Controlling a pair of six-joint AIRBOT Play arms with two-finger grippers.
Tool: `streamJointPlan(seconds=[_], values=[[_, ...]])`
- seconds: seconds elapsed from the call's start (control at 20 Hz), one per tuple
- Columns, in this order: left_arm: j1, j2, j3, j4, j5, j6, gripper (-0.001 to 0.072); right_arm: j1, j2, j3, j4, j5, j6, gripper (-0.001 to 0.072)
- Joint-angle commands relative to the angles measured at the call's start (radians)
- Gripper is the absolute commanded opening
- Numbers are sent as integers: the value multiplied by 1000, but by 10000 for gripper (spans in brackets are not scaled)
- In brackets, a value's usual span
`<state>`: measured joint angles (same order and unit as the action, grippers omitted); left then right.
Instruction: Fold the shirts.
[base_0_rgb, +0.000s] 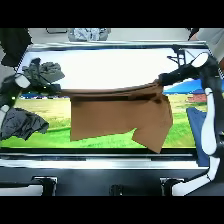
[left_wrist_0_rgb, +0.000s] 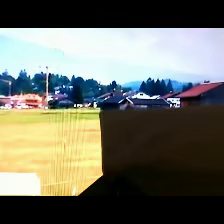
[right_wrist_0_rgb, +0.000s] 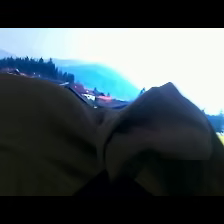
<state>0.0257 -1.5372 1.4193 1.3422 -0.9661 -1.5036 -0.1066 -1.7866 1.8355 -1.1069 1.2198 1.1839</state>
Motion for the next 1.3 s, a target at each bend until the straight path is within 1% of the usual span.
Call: streamJointPlan(seconds=[0.0, 0.05, 0.1, 0.15, 0.2, 0.25, 0.3, 0.35, 0.4, 0.45, 0.5, 0.55, 0.6, 0.7, 0.8, 0.85, 0.95, 1.15, 1.25], values=[[0, -108, 4, -70, 13, 0, 31, 14, -111, -3, 122, -74, 10, 51], [0, -111, 4, -94, 9, -6, 41, 21, -114, -3, 122, -96, 10, 67], [2, -111, 11, -98, -6, -28, 189, 26, -109, 0, 126, -110, 8, 231], [9, -111, 32, -97, -50, -42, 447, 18, -98, 14, 126, -98, 0, 456], [27, -111, 67, -96, -121, -40, 638, -2, -79, 40, 122, -56, -49, 620], [54, -111, 103, -93, -208, -13, 645, -29, -56, 67, 104, 8, -105, 635], [90, -107, 122, -93, -311, 34, 644, -68, -27, 86, 52, 87, -127, 636], [127, -100, 118, -93, -393, 42, 645, -112, 3, 88, -15, 169, -126, 635], [166, -91, 96, -99, -471, 42, 643, -161, 27, 88, -79, 294, -127, 634], [195, -73, 47, -114, -515, 50, 642, -208, 35, 88, -130, 412, -138, 623], [217, -40, -38, -144, -534, 85, 642, -243, 37, 76, -159, 525, -162, 588], [232, -2, -146, -179, -533, 121, 642, -271, 46, 37, -178, 604, -178, 565], [239, 31, -247, -219, -518, 145, 638, -293, 75, -29, -172, 592, -167, 557], [233, 87, -433, -292, -464, 204, 634, -301, 156, -193, -183, 495, -176, 557], [219, 117, -554, -351, -391, 224, 632, -301, 218, -318, -184, 419, -183, 557], [212, 118, -584, -369, -367, 226, 589, -301, 235, -358, -185, 405, -196, 557], [185, 115, -614, -375, -334, 225, 585, -301, 249, -399, -198, 406, -220, 557], [105, 114, -625, -378, -276, 217, 584, -301, 256, -452, -235, 394, -224, 558], [68, 114, -625, -378, -222, 176, 584, -301, 259, -499, -253, 375, -231, 558]])
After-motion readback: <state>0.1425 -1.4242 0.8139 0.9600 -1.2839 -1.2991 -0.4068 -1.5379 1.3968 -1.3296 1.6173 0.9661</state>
